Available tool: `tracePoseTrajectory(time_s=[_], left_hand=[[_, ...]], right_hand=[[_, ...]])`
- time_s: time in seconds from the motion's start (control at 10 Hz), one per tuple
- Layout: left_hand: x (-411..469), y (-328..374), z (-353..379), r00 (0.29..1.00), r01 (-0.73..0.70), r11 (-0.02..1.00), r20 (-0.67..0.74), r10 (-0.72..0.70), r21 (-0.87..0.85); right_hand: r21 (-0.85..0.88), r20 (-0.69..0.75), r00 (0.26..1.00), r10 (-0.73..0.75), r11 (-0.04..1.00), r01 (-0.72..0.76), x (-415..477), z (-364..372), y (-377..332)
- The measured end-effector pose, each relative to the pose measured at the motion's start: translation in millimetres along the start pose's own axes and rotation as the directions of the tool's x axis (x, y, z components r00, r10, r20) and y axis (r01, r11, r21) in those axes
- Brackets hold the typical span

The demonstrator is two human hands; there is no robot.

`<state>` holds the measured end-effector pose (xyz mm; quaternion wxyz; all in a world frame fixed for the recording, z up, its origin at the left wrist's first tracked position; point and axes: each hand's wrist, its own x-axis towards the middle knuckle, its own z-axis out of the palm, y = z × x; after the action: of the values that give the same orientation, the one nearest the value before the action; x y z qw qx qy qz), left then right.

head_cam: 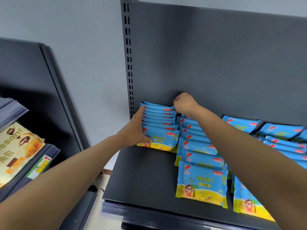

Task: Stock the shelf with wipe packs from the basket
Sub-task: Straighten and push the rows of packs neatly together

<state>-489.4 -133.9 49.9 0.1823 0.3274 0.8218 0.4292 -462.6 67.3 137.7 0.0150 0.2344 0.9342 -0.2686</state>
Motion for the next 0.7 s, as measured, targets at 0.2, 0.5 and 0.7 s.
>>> tracePoseTrajectory(time_s=[0.2,0.5,0.7], left_hand=[[3,-2,-4,0.999,0.02,0.998,0.041,-0.022,0.054],[2,-4,-6,0.999,0.039,0.986,-0.007,-0.039,0.165],[-5,-1,-5,0.996,-0.002,0.909,-0.077,0.037,0.417]], right_hand=[[0.167,-0.008,1.0,0.026,0.986,-0.025,1,-5,15],[0.222,0.013,1.0,0.024,0.975,-0.027,-2,16,2],[0.093,-0.075,0.997,-0.002,0.996,0.01,-4,19,0]])
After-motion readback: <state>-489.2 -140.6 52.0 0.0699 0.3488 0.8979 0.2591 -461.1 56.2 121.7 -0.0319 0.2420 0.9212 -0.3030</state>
